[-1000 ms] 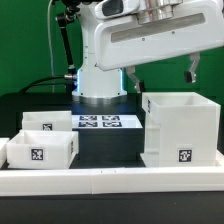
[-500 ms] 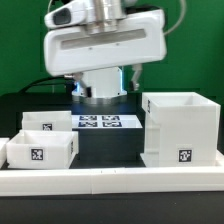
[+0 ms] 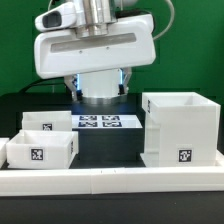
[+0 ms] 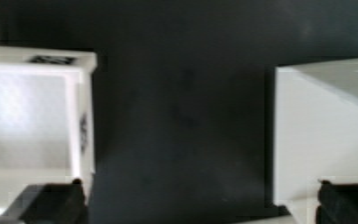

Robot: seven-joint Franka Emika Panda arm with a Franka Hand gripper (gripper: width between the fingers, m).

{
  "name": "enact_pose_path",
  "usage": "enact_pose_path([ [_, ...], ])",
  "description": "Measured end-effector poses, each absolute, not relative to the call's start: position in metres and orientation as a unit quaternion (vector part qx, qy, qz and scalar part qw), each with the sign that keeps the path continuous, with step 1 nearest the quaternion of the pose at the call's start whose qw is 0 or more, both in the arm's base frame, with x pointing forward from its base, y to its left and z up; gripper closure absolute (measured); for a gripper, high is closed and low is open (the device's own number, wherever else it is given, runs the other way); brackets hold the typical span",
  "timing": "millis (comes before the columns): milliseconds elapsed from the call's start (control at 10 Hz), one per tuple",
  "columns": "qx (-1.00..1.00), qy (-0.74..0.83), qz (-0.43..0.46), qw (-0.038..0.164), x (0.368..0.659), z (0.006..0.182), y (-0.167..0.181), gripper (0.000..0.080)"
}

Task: Assemble drawer

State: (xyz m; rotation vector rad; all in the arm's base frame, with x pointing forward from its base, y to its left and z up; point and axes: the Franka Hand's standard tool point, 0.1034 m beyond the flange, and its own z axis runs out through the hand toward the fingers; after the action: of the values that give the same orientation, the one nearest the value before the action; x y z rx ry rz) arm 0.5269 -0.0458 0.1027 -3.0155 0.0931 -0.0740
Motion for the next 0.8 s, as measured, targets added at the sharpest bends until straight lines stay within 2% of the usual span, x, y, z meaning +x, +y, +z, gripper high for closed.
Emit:
enact_pose_path([
  [300, -0.998, 0.05, -0.017, 0.046, 0.521, 0.076, -0.074, 0.0151],
  [800, -0.998, 0.05, -0.02, 0.024, 0.527, 0.032, -0.091, 0.0151],
])
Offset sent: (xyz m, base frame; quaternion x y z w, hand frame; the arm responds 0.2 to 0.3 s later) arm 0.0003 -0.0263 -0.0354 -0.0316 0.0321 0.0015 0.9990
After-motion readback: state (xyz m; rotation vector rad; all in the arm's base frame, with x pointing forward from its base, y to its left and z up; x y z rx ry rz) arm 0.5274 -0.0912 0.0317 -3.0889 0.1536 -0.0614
